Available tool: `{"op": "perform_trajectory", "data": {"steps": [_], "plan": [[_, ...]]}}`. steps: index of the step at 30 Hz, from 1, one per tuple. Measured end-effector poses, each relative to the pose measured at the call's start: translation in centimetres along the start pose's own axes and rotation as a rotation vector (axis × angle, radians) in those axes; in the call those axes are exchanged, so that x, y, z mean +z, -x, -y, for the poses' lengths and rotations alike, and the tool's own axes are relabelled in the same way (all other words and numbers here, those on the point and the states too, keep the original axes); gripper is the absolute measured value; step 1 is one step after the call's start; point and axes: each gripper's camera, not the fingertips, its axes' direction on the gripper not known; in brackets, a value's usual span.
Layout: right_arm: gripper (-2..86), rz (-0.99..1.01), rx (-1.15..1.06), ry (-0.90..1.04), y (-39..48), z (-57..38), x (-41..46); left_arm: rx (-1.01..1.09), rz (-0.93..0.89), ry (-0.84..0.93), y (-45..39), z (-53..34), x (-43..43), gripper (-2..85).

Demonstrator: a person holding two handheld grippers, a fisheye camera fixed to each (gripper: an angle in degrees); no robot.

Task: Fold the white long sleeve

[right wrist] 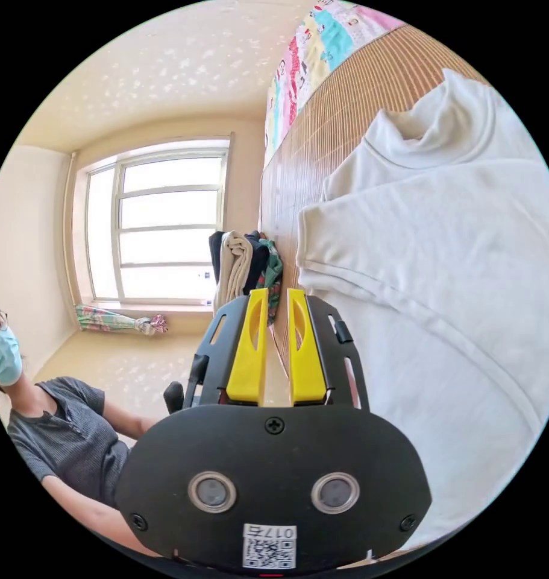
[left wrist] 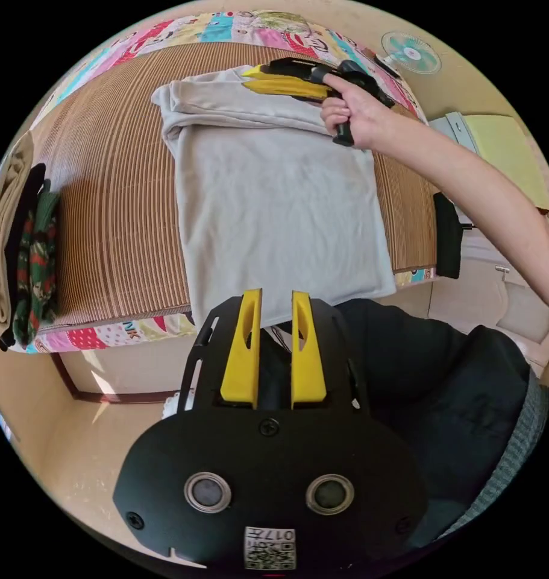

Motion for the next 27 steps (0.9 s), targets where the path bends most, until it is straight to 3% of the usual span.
{"op": "perform_trajectory", "data": {"steps": [6,9,12,18,21,27], "plan": [[7.1,-0.387,0.189,-0.1,0.1,-11.1,-9.0,-0.223,-0.089,-0.043,10.5,-0.8,0.0,10.0],[9.5,-0.575,0.371,0.006,-1.2,-16.9,-11.5,-0.202,-0.127,0.06,15.0,-0.4,1.8,12.9],[11.4,-0.675,0.49,0.104,-1.7,-22.0,-12.2,-0.136,-0.002,0.215,17.5,-0.3,3.4,13.7],[13.8,-0.538,0.63,0.12,-3.5,-27.8,-12.6,-0.046,-0.125,0.37,21.6,0.4,4.5,11.9],[14.2,-0.569,0.602,0.174,-4.2,-28.1,-12.8,-0.037,-0.258,0.471,24.1,1.6,5.2,6.2],[7.4,-0.536,0.601,0.364,-6.8,-26.4,-13.2,0.278,-0.358,0.65,26.5,4.3,-0.6,4.3]]}}
